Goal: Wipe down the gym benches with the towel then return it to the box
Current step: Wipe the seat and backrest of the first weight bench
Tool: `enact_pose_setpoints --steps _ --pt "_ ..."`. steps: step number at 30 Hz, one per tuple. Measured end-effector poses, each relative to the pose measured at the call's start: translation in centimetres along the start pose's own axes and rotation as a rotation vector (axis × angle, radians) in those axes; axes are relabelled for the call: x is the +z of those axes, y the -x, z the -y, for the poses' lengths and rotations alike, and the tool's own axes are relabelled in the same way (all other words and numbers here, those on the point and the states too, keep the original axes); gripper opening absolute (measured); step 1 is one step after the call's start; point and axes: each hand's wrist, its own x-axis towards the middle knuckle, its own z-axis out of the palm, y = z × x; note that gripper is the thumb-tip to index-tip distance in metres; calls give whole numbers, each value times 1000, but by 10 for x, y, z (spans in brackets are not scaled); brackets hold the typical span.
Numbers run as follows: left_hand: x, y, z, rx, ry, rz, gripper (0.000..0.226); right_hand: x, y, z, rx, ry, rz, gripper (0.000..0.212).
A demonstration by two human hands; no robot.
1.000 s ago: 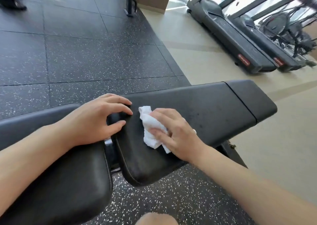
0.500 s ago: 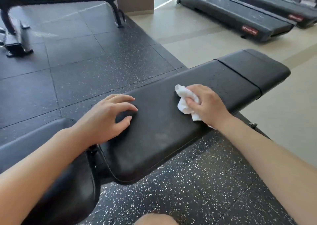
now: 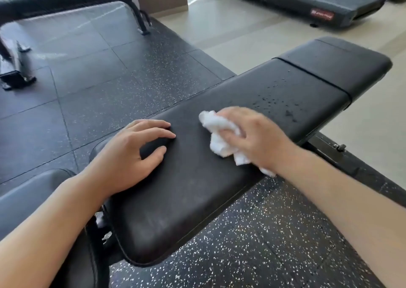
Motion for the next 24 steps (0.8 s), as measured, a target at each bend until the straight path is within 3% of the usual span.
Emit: enact_pose_setpoints --steps 6,10,13,20,24 --pt "-1 0 5 -14 9 -26 31 14 -50 6 230 90 -128 23" --pt "-12 4 19 -102 9 -122 30 52 -52 68 56 36 -20 30" --pt "-14 4 18 -127 43 -137 16 71 -15 102 -72 0 17 42" --pt "-6 4 4 -76 31 -66 25 52 85 98 -170 36 -50 41" --pt "2 7 -6 -38 22 -70 23 75 109 113 -342 46 -72 44"
